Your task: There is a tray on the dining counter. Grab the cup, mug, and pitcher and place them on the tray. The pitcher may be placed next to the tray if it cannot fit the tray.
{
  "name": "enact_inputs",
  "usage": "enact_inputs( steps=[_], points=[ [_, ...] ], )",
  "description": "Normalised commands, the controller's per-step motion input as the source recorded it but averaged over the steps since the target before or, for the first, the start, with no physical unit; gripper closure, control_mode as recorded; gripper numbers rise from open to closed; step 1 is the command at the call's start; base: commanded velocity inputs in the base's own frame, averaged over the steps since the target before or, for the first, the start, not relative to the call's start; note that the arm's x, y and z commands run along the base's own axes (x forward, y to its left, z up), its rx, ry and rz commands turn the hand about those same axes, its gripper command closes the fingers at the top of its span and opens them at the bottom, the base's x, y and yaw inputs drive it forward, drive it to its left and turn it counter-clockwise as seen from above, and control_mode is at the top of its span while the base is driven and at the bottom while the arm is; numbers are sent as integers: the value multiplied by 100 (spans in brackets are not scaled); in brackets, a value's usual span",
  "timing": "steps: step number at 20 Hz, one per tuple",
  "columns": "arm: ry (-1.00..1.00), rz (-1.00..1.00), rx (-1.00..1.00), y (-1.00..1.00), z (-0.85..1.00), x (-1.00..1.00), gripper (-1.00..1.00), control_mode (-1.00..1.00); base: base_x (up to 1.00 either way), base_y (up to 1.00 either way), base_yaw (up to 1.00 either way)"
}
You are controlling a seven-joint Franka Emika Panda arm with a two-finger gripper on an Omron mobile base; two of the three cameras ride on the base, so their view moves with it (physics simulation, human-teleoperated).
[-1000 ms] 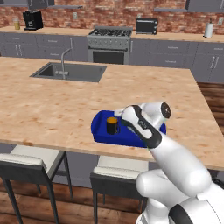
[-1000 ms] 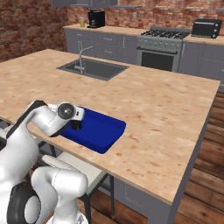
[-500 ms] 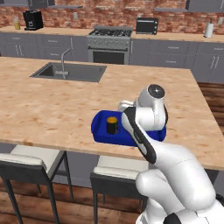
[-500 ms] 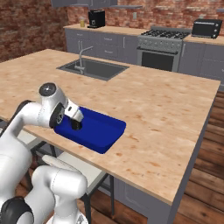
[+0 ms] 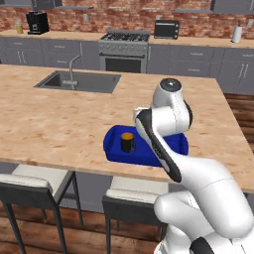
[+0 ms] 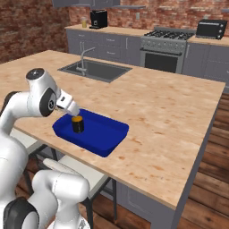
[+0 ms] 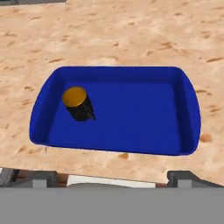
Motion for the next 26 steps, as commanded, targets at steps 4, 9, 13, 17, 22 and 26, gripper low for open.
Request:
enact_inputs(
  steps=[4, 9, 13, 17, 22, 26],
  points=[
    [15, 29, -1, 0, 31, -39, -100, -100, 0, 0, 0],
    [12, 25, -5, 0, 24, -60, -100, -100, 0, 0, 0],
    [1, 14, -15, 0, 13, -84, -100, -100, 0, 0, 0],
    [0, 6, -11, 0, 1, -88, -100, -100, 0, 0, 0],
    [4, 2, 1, -2, 0, -53, -100, -100, 0, 0, 0],
    [6, 0, 7, -18, 0, -33, -100, -100, 0, 0, 0]
  ],
)
